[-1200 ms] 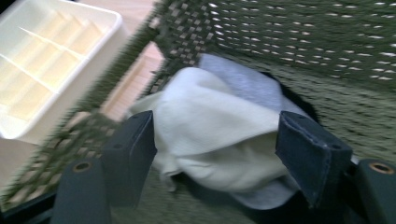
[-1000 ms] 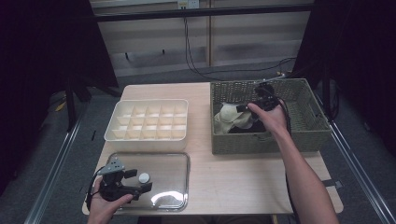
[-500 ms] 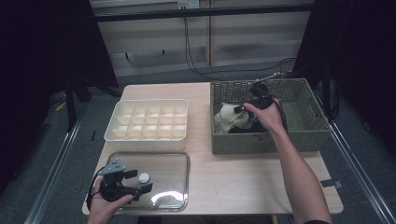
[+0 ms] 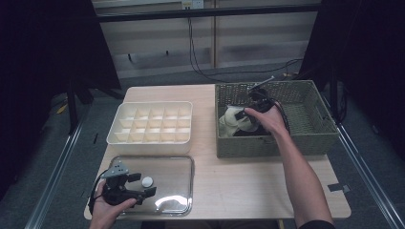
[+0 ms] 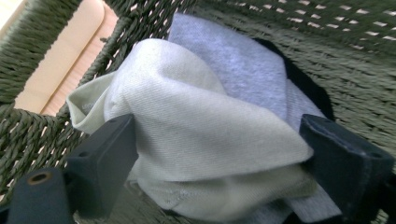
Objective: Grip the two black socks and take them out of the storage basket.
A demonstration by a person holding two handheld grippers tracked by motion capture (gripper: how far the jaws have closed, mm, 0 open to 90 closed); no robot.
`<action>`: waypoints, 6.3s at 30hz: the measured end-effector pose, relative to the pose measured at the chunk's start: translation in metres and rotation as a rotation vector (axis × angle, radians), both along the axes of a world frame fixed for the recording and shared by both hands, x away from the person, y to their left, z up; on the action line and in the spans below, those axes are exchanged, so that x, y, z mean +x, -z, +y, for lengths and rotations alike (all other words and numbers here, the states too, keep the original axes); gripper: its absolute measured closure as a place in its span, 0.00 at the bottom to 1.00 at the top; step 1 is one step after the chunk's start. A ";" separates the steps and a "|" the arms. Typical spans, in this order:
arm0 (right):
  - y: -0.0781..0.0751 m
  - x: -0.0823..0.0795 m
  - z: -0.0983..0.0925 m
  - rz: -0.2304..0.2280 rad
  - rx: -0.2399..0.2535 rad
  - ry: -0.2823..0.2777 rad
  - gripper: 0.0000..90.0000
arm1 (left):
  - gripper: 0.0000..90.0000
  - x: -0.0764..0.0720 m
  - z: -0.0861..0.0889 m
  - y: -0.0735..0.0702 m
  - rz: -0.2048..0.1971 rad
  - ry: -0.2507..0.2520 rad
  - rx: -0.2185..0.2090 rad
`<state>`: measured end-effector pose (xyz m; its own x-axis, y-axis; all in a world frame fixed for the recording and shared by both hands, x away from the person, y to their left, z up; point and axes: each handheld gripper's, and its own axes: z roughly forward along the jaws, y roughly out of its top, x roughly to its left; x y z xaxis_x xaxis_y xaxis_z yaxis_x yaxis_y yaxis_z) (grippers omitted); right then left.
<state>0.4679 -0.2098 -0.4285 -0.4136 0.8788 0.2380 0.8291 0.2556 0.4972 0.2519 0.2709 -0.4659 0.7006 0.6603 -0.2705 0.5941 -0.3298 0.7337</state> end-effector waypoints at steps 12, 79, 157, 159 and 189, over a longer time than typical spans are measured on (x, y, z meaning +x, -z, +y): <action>0.011 0.011 0.008 0.080 0.009 -0.067 0.27 | 0.10 0.003 0.001 0.001 0.002 0.002 -0.006; -0.019 0.006 -0.011 -0.090 0.136 -0.004 0.35 | 0.10 0.000 0.002 0.002 0.009 0.002 -0.004; 0.021 0.014 -0.055 0.116 -0.086 0.047 0.53 | 0.10 0.000 0.004 -0.001 -0.012 -0.002 -0.028; 0.027 0.014 -0.057 0.156 -0.113 0.056 0.55 | 0.10 0.000 0.005 -0.001 -0.015 -0.001 -0.030; 0.010 0.009 -0.060 0.147 0.023 0.050 0.92 | 0.10 -0.003 0.006 -0.002 -0.017 -0.003 -0.028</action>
<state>0.4769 -0.2698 -0.4383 -0.3289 0.8909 0.3132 0.9047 0.2022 0.3750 0.2485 0.2773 -0.4634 0.7033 0.6550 -0.2764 0.5821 -0.3075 0.7527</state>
